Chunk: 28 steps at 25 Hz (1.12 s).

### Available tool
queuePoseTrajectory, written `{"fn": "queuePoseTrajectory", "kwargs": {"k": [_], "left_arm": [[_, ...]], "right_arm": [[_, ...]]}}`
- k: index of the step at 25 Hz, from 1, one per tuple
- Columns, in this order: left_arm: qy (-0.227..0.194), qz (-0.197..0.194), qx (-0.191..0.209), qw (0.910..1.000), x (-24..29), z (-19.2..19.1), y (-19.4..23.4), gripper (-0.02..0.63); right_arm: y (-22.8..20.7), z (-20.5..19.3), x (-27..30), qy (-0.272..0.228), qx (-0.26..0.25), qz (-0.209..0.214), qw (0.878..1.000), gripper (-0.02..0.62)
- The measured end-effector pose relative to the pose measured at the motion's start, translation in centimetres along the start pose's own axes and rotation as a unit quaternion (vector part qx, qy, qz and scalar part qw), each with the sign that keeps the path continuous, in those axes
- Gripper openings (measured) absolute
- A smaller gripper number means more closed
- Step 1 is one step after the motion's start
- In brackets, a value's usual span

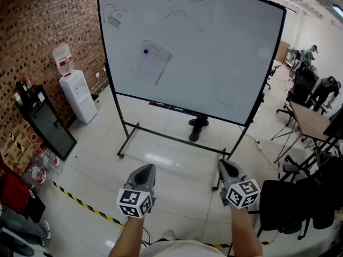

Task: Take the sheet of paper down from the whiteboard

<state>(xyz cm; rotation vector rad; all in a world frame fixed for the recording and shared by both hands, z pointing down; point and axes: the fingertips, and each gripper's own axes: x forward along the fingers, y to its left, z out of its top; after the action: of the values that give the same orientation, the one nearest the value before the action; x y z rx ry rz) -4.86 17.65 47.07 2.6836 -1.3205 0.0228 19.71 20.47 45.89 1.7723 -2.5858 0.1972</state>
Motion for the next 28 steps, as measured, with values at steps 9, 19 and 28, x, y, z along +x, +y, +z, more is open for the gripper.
{"fn": "queuePoseTrajectory", "kwargs": {"k": [9,19,28], "left_arm": [[-0.013,0.021,-0.016,0.9996,-1.7,0.4,7.6,0.002],[-0.005,0.045,-0.013,0.9989,2.2,0.5,11.8,0.002],[-0.006,0.076,0.001,0.9971,11.8,2.9,15.2,0.002]], "right_arm": [[5.4,0.0,5.8,0.008,-0.020,0.029,0.999,0.008],[5.1,1.3,13.0,0.008,-0.055,0.070,0.996,0.007],[-1.2,3.1,22.5,0.000,-0.054,0.107,0.993,0.007]]}}
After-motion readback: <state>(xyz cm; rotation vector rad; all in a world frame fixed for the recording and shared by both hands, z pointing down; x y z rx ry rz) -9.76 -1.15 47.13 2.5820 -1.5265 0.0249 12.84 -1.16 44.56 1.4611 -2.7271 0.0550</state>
